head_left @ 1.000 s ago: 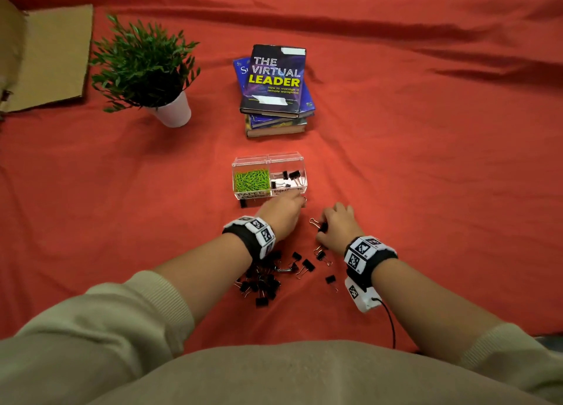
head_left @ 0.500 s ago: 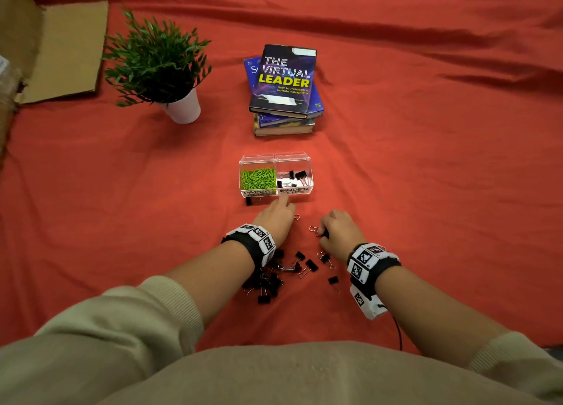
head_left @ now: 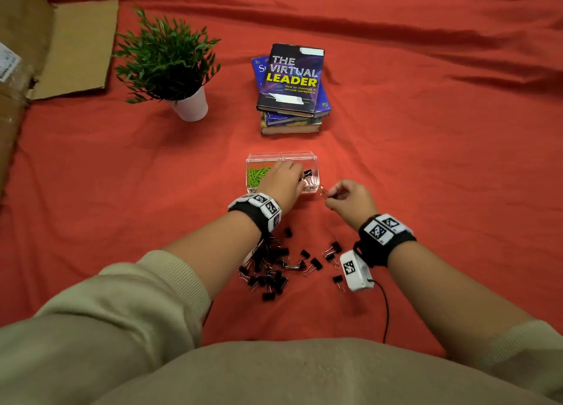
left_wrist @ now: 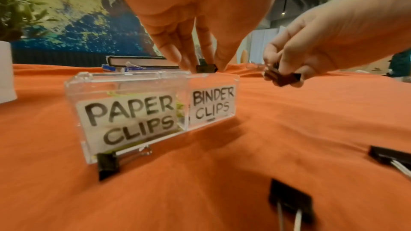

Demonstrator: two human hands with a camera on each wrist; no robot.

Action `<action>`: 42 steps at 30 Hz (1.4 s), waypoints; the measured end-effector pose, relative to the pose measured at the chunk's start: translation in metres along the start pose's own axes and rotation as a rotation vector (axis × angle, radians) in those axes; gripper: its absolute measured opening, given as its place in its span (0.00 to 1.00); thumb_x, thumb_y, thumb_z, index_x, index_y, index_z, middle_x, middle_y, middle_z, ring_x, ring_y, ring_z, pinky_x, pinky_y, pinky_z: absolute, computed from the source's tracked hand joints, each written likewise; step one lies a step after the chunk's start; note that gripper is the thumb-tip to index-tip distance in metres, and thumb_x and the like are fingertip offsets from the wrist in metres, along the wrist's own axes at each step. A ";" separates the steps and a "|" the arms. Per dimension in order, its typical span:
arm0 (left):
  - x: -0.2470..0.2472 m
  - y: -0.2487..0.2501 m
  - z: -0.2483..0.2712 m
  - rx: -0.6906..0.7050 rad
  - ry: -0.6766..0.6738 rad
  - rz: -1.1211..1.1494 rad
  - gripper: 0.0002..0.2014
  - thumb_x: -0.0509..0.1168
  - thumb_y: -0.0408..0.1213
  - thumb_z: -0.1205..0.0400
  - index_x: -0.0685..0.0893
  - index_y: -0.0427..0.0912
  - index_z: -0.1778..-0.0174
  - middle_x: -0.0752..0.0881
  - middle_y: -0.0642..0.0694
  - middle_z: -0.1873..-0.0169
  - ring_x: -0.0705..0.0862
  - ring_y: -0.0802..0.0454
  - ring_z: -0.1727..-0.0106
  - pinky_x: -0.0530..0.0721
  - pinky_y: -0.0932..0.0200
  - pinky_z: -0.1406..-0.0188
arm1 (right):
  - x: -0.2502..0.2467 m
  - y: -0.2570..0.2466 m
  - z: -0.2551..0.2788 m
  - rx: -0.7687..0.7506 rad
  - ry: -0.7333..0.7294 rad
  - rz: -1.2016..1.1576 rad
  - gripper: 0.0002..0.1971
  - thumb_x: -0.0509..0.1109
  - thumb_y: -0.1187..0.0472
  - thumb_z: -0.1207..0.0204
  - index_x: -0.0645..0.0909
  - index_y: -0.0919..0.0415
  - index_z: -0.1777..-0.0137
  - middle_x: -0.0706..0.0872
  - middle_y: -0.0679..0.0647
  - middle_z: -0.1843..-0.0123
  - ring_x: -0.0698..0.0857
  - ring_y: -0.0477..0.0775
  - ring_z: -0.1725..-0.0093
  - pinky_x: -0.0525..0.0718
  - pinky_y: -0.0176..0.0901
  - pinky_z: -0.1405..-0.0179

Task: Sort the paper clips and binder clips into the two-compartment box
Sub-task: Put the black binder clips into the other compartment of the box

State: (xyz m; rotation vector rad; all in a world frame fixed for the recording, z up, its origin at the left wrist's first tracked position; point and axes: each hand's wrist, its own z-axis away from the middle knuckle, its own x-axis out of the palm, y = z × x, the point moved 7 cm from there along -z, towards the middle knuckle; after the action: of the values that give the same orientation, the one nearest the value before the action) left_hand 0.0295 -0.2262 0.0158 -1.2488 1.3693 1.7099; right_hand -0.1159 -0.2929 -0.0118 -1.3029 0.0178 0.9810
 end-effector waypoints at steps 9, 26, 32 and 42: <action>0.003 -0.040 0.048 -0.123 0.000 0.037 0.07 0.62 0.33 0.20 0.82 0.41 0.49 0.82 0.45 0.50 0.80 0.46 0.45 0.79 0.53 0.46 | 0.019 -0.075 -0.037 -0.267 -0.035 0.301 0.04 0.72 0.68 0.36 0.83 0.61 0.61 0.79 0.53 0.59 0.77 0.51 0.61 0.77 0.42 0.58; 0.029 -0.089 0.097 -0.220 -0.235 -0.047 0.24 0.62 0.28 0.20 0.72 0.40 0.27 0.76 0.43 0.42 0.79 0.43 0.40 0.83 0.47 0.43 | 0.121 -0.019 0.049 -0.324 -0.524 0.733 0.18 0.64 0.71 0.27 0.80 0.61 0.38 0.78 0.58 0.40 0.76 0.60 0.37 0.78 0.49 0.35; 0.031 -0.104 0.109 -0.322 -0.222 0.056 0.12 0.61 0.30 0.20 0.81 0.35 0.41 0.75 0.39 0.46 0.80 0.39 0.45 0.80 0.45 0.42 | 0.115 -0.032 0.044 -0.268 -0.383 0.536 0.17 0.67 0.63 0.27 0.78 0.60 0.37 0.78 0.55 0.41 0.79 0.55 0.40 0.80 0.46 0.37; 0.031 -0.094 0.123 -0.278 -0.260 0.227 0.21 0.62 0.33 0.19 0.77 0.39 0.29 0.78 0.39 0.38 0.76 0.42 0.33 0.72 0.53 0.27 | 0.155 -0.035 0.065 -0.399 -0.525 0.707 0.26 0.67 0.61 0.28 0.73 0.56 0.28 0.71 0.59 0.40 0.71 0.59 0.37 0.77 0.51 0.37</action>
State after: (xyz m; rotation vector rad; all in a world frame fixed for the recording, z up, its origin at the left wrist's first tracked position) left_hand 0.0646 -0.0860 -0.0458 -0.9938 1.1832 2.1957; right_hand -0.0314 -0.1469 -0.0439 -1.3820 -0.1361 1.9937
